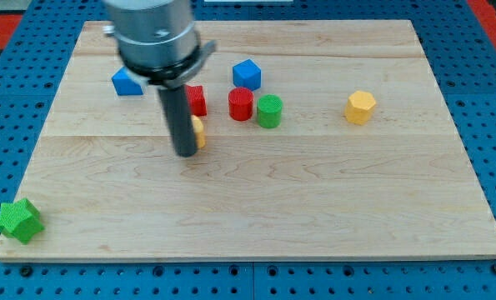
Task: Slide the green circle to the top right of the board
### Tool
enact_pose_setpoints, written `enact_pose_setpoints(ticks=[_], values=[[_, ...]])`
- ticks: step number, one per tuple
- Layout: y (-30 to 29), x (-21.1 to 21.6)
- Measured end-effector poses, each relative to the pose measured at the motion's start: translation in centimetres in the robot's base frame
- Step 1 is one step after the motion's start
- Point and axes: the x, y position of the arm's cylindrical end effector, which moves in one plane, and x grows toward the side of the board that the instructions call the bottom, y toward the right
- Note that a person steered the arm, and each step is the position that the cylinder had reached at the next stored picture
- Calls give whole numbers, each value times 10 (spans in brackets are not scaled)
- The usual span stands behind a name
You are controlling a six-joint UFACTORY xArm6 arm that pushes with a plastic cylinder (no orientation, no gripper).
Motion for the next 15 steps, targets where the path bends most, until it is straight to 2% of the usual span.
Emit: enact_pose_setpoints(ticks=[2,5,7,10,11,14,15], values=[[80,-40],[139,-89],[181,-145],[171,-217],[200,-225],[199,-226],[228,-226]])
